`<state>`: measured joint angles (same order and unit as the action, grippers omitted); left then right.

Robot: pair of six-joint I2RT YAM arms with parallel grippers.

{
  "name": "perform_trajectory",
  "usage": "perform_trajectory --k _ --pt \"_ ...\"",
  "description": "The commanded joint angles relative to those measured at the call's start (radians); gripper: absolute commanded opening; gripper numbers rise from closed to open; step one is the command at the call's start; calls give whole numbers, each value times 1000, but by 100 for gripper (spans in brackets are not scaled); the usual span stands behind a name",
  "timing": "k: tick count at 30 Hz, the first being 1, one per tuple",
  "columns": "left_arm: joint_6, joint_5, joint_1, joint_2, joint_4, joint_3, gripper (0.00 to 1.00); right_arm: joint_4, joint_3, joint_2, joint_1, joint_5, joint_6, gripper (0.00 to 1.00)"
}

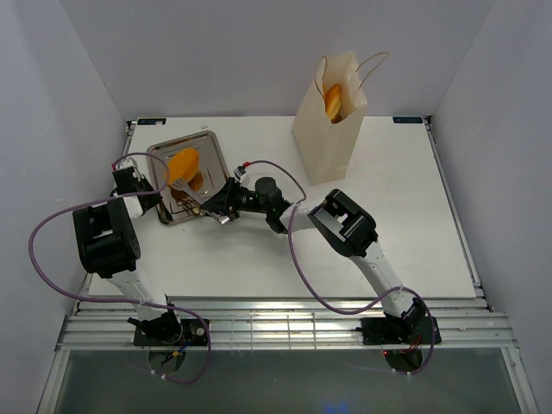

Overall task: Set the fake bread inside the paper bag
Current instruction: Pick up the fake bread from the plate.

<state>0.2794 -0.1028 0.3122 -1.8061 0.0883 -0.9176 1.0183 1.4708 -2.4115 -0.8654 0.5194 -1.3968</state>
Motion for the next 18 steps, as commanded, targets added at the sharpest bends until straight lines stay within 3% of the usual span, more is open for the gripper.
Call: perform_trajectory --k 1,18 --pt "-6 -9 -7 -84 -202 59 0 22 49 -8 -4 -7 25 59" --pt "-6 -12 -7 -85 -199 57 0 -1 91 -24 -4 -10 38 61"
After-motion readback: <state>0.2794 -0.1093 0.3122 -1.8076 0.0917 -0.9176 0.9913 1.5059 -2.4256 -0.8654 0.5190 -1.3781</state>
